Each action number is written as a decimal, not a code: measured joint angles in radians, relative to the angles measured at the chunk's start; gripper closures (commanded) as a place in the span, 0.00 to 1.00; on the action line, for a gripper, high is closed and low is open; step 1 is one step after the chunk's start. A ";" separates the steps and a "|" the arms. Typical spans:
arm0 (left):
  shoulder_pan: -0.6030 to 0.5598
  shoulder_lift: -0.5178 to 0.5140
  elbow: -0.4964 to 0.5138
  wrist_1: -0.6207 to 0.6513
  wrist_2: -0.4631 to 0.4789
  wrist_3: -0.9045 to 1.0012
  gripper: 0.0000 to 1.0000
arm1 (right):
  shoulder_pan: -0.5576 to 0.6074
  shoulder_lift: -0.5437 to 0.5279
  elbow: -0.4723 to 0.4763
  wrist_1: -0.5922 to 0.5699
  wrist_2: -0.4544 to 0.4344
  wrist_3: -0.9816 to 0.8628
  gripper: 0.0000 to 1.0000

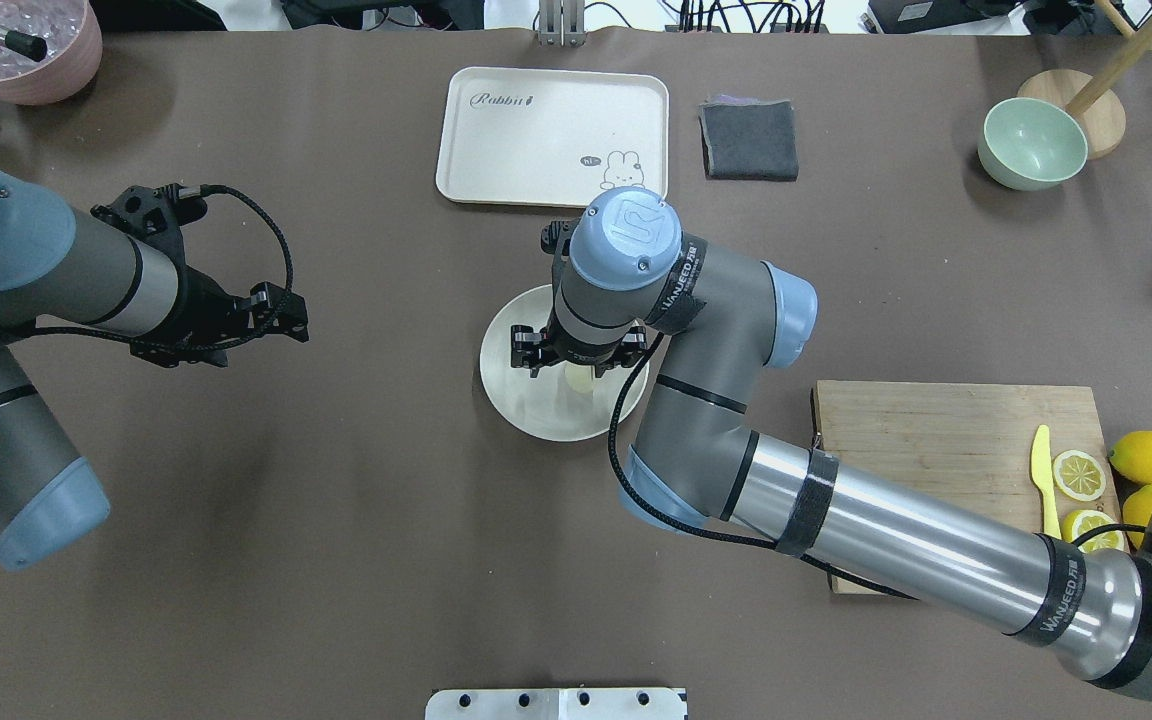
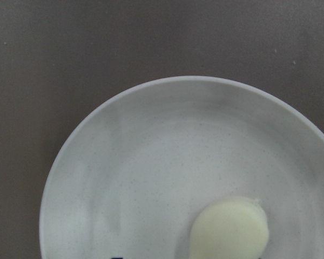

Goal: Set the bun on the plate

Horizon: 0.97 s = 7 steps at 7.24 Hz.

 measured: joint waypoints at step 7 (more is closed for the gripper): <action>-0.324 0.160 -0.008 0.012 -0.206 0.485 0.02 | 0.390 -0.224 0.124 -0.043 0.248 -0.403 0.00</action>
